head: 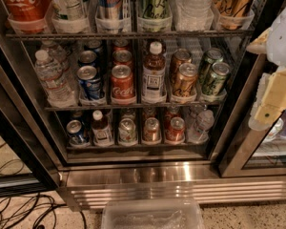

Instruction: Pick coke can from bottom shelf of fridge

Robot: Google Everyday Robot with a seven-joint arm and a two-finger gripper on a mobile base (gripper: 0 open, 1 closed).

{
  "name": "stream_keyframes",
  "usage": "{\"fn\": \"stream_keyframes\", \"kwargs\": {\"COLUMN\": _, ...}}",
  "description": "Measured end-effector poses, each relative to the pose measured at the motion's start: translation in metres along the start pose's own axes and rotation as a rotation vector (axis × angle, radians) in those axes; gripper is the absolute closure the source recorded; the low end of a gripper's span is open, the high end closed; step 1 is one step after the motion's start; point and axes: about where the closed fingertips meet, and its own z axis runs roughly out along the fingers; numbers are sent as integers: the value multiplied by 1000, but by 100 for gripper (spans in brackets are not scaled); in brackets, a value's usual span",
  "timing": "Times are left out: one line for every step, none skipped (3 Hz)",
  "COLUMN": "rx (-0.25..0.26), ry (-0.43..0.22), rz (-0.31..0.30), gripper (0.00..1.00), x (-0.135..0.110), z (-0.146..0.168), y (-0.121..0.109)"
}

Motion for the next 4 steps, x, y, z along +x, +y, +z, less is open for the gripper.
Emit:
{"fn": "stream_keyframes", "kwargs": {"rx": 0, "ry": 0, "rz": 0, "gripper": 0, "x": 0, "z": 0, "y": 0}}
{"fn": "stream_keyframes", "kwargs": {"rx": 12, "ry": 22, "rz": 4, "gripper": 0, "x": 2, "z": 17, "y": 6}}
{"fn": "stream_keyframes", "kwargs": {"rx": 33, "ry": 61, "rz": 10, "gripper": 0, "x": 8, "z": 74, "y": 20}}
{"fn": "stream_keyframes", "kwargs": {"rx": 21, "ry": 68, "rz": -2, "gripper": 0, "x": 23, "z": 140, "y": 44}}
